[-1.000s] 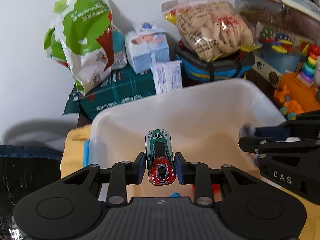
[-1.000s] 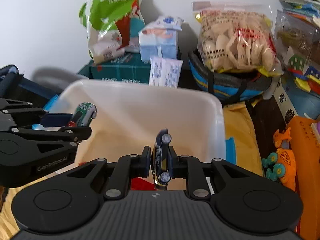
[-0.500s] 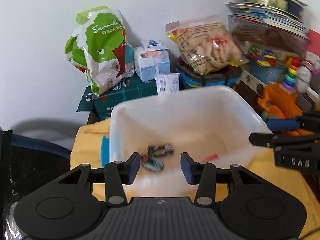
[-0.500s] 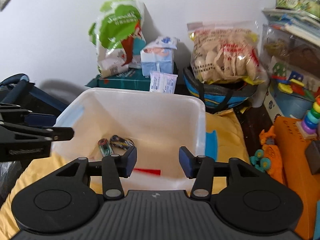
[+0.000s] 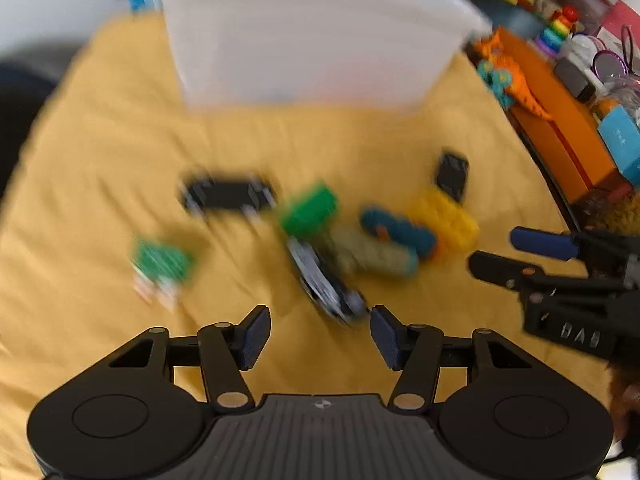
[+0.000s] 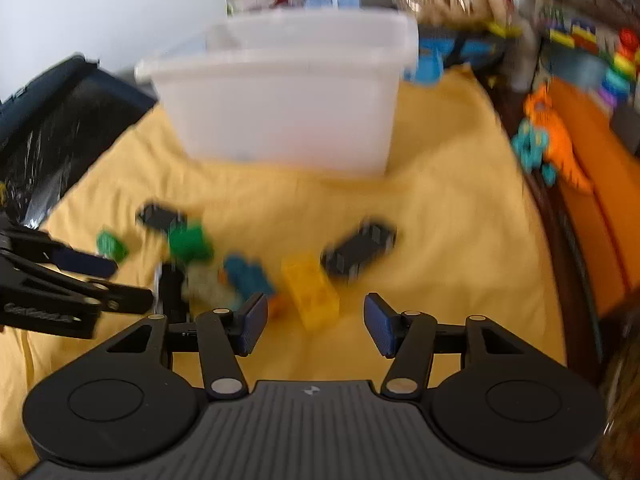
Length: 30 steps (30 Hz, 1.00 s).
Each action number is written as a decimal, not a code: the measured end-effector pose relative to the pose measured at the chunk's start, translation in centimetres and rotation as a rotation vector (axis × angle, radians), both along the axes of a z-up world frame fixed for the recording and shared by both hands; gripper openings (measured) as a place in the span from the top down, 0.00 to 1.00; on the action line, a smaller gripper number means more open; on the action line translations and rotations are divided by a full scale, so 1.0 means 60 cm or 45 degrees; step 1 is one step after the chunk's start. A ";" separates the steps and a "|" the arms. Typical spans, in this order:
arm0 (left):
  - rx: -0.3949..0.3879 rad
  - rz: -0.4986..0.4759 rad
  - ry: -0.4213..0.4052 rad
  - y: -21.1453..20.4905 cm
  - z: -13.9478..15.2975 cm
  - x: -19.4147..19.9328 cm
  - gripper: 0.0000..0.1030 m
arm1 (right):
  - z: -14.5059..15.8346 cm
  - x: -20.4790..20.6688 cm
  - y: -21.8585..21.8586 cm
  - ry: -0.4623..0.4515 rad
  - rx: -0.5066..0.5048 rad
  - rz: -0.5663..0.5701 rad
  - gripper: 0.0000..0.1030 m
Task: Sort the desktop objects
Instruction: 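Return both open tools to the toys on the cloth, then grasp the white-green car with the left tool while the right tool grasps the yellow brick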
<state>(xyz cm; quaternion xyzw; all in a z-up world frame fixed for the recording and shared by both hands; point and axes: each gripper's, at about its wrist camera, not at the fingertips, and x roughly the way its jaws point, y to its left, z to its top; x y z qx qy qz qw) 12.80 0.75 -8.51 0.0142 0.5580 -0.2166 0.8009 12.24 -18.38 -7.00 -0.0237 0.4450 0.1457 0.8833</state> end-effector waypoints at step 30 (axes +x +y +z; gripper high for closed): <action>0.075 -0.123 -0.080 0.031 -0.010 -0.026 0.68 | -0.047 0.043 -0.001 0.017 -0.071 0.003 0.39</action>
